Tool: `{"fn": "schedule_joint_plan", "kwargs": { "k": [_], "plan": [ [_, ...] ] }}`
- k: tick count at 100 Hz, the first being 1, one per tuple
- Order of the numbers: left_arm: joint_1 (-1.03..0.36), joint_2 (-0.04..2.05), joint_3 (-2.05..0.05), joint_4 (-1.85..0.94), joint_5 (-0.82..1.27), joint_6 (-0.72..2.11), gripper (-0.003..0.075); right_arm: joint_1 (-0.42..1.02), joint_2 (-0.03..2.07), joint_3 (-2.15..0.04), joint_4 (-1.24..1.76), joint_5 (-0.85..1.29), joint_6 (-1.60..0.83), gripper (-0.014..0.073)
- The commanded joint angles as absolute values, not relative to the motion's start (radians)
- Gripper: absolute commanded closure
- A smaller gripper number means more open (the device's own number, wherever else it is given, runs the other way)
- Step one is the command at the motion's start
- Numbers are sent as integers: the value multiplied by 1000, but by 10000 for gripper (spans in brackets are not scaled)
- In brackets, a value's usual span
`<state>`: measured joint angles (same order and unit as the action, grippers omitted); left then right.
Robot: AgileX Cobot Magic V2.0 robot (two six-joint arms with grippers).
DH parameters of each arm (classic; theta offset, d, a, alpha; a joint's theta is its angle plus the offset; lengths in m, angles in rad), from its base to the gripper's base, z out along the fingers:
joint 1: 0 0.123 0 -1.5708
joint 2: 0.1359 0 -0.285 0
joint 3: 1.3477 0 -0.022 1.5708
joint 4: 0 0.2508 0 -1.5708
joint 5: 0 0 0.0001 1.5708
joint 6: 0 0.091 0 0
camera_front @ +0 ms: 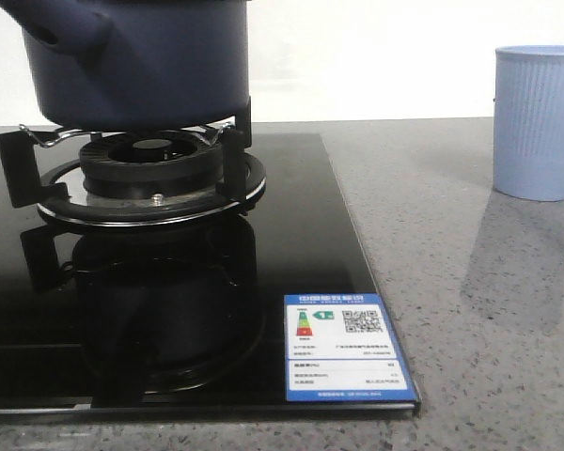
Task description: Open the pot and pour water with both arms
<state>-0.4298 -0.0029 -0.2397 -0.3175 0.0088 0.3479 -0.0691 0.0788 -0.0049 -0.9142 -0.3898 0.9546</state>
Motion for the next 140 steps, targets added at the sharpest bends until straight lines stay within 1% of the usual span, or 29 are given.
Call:
{"fn": "schedule_joint_plan", "kwargs": {
  "k": [1,81,92,104,116,130,134,140],
  "plan": [
    [-426,-18,-246,-330,-59,346,736,-77,85,-26,-896,-420,961,655],
    [-423,-14,-242,-313,-52,346,736,-77,85,-26,-896,-413,961,655],
    [-363,-16,-212,-256,-35,323,736,-77,85,-26,-896,-413,961,655],
    [-224,-18,-153,-256,-35,260,736,-77,85,-26,-896,-413,961,655],
    [-135,-28,-72,-243,-39,208,736,-77,85,-26,-896,-413,961,655],
    [-128,-28,16,-92,-66,32,736,-77,85,-26,-896,-413,961,655],
    [-128,-28,14,-66,-14,14,736,-77,85,-26,-896,-413,961,655],
    [-130,-28,14,-66,-10,14,736,-77,85,-26,-896,-413,961,655]
  ]
}}
